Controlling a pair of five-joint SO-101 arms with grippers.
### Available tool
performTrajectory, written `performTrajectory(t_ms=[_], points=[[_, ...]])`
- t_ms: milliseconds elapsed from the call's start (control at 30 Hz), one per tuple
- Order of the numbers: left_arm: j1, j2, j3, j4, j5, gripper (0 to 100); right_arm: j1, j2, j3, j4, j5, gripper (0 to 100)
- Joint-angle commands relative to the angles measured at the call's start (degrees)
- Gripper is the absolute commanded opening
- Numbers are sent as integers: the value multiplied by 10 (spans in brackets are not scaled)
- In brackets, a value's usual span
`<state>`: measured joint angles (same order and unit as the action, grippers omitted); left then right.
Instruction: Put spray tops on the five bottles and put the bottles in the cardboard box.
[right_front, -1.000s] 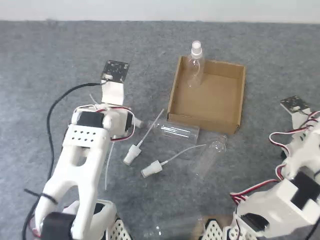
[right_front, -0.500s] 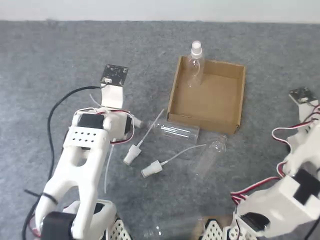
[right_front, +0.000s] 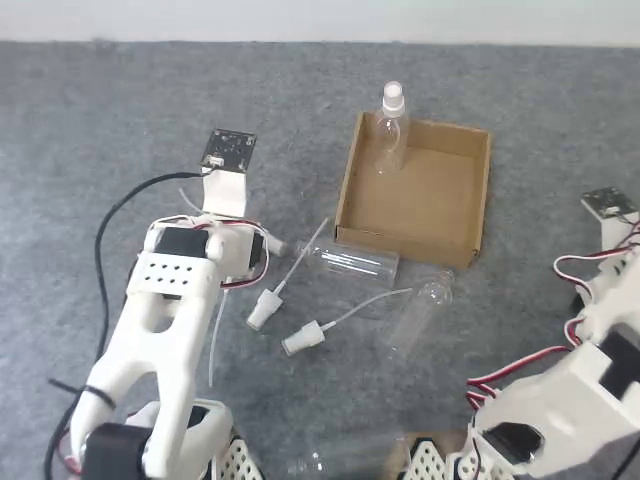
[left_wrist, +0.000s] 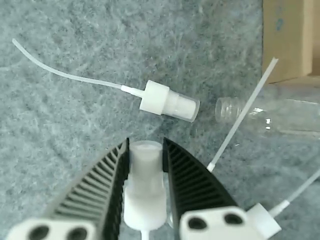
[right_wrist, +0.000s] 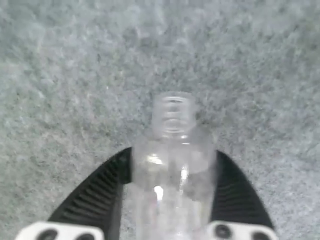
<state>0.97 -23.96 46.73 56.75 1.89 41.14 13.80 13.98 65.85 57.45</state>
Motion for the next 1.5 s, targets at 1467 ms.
performTrajectory(t_ms=[1467], points=[[-58, -9, -45, -5, 73, 10, -640, -630, 329, -83, -492, 6]])
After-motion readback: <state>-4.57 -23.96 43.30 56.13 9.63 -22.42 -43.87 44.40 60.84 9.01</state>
